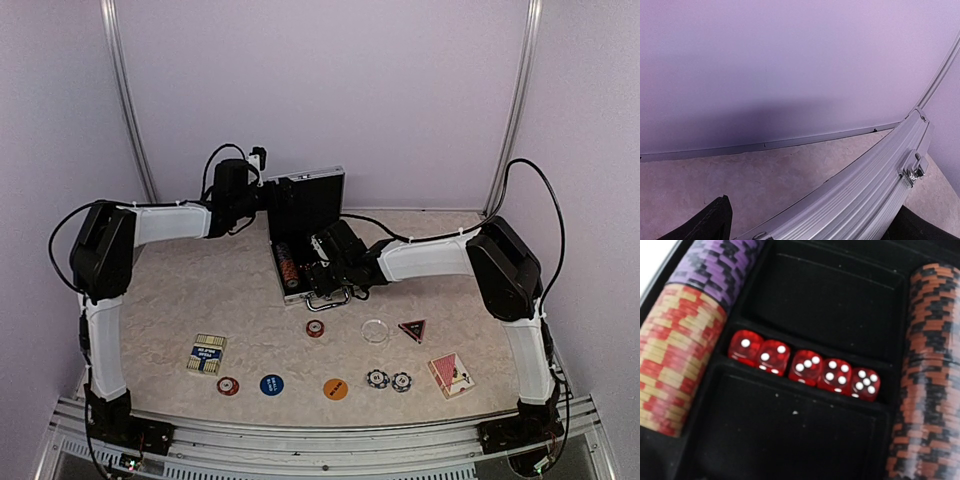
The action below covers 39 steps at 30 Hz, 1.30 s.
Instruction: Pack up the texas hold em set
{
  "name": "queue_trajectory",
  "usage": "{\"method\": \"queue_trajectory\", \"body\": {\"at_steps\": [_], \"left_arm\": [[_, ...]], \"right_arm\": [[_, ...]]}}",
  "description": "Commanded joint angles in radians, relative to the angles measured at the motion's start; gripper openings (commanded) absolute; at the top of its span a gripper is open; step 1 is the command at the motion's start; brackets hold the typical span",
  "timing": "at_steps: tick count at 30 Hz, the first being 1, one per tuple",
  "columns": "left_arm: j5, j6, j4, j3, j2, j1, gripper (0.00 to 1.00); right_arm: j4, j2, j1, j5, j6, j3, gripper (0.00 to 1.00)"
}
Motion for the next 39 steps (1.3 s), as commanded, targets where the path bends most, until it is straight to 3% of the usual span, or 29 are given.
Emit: {"method": "queue_trajectory", "body": {"at_steps": [1,39], "left_arm": [[0.004,0.001,0.039,-0.041,-0.06,-0.018,0.99],[0.004,-0.049,0.13,-0.288,-0.188,-0.1,0.99]], "right_arm": [[-0.103,-0.01,0.019,-0.021,-0.002,-0.019,0.8],[-0.095,-0.027,0.025,-0.032,0.017,0.0,0.8]]}}
